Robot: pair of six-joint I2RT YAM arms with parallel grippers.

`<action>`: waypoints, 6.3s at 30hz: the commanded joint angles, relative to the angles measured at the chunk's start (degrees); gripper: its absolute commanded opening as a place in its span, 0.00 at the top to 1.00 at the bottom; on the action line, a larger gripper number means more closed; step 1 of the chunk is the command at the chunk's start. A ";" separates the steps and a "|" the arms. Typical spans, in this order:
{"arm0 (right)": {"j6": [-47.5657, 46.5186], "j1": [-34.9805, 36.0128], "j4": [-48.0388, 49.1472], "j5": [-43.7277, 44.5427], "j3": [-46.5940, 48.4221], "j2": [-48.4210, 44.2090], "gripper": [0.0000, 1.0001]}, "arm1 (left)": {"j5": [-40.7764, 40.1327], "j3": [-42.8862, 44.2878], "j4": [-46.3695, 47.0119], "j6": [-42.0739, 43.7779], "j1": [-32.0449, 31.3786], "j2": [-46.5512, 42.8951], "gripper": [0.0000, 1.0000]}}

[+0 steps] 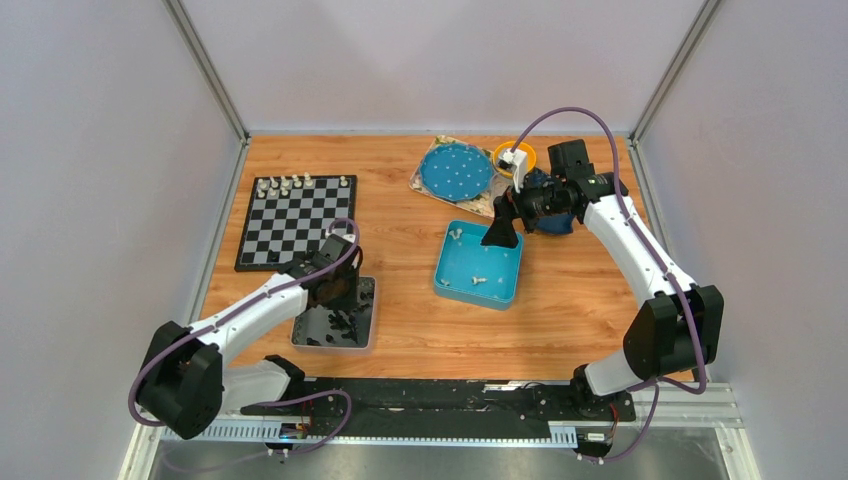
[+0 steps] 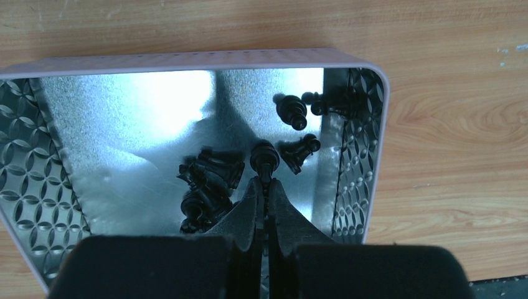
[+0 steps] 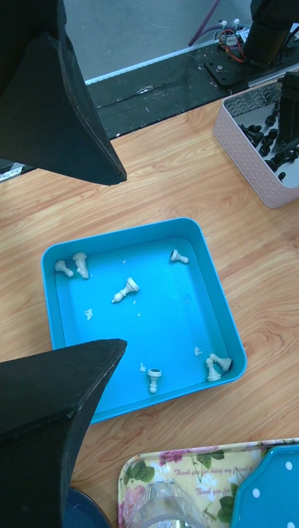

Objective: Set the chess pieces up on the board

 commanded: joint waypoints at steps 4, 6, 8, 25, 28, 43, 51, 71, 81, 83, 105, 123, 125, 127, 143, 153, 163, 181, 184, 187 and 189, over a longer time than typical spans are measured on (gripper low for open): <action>-1.03 0.32 1.18 -0.92 0.83 0.15 0.03 | -0.12 5.58 -6.09 6.53 0.18 -5.79 1.00; -1.03 0.32 1.18 -1.09 1.01 0.50 0.03 | -1.27 7.16 -8.38 7.67 0.44 -6.85 1.00; -1.03 0.32 1.09 -1.36 1.19 0.77 0.03 | -1.62 8.40 -10.13 8.55 0.88 -8.17 1.00; -1.82 0.32 0.57 -1.53 1.36 1.30 0.03 | 1.72 18.24 -6.28 14.96 15.20 0.08 1.00; -1.91 0.32 0.57 -1.54 1.45 1.56 0.03 | 1.10 20.96 -5.93 16.63 16.96 4.47 1.00; -2.17 0.32 0.21 -1.54 1.80 2.70 0.03 | 2.68 24.49 -2.24 21.12 20.31 18.28 1.00; -2.17 0.32 0.21 -1.18 1.63 2.70 0.03 | 1.80 23.78 -0.39 22.44 21.89 20.91 1.00; -2.17 0.32 -0.05 -1.10 1.71 2.79 0.03 | 1.19 20.80 1.46 22.35 22.77 21.79 0.98; -2.26 0.24 -0.05 -1.01 1.54 2.62 0.03 | 1.37 20.62 1.28 22.00 22.94 21.97 0.80; -2.35 0.24 -0.14 -1.01 1.54 2.62 0.03 | 1.28 20.62 1.20 22.00 22.94 22.06 0.74; -5.34 0.24 -2.77 -1.45 4.17 3.23 0.03 | 8.57 24.22 -1.35 18.40 22.94 9.94 0.46; -10.87 8.23 -7.87 0.92 10.42 2.79 0.02 | 21.57 6.65 5.85 8.47 23.03 -20.73 0.18; -11.75 10.60 -7.96 1.19 10.33 2.62 0.02 | 23.76 4.54 5.77 8.03 23.03 -24.41 0.18; -12.19 13.05 -7.52 1.54 10.24 2.53 0.02 | 25.09 2.61 5.59 7.50 23.03 -27.67 0.18; -12.10 26.60 -6.55 4.88 9.71 5.87 0.02 | 26.77 -11.02 3.04 -1.73 23.03 -38.67 0.19; -12.02 30.99 -6.38 6.99 9.27 7.36 0.02 | 25.27 -15.23 1.72 -4.89 23.03 -39.29 0.19; -11.67 32.31 -6.38 7.52 9.10 8.24 0.02 | 29.40 -17.35 3.48 -5.69 22.94 -36.39 0.28; -11.14 34.87 -6.47 8.04 9.98 10.35 0.02 | 24.58 -16.56 7.70 -5.42 21.98 -29.18 0.41; -11.23 34.87 -6.47 8.22 9.80 10.09 0.02 | 22.64 -14.19 5.25 -3.76 21.80 -28.83 0.43; -11.31 34.87 -6.55 8.05 9.71 9.91 0.02 | 19.23 -10.59 -0.35 -2.26 21.80 -28.39 0.43; -11.40 34.87 -6.47 7.96 9.71 9.82 0.02 | 15.28 -8.13 -5.89 -1.91 21.71 -27.69 0.43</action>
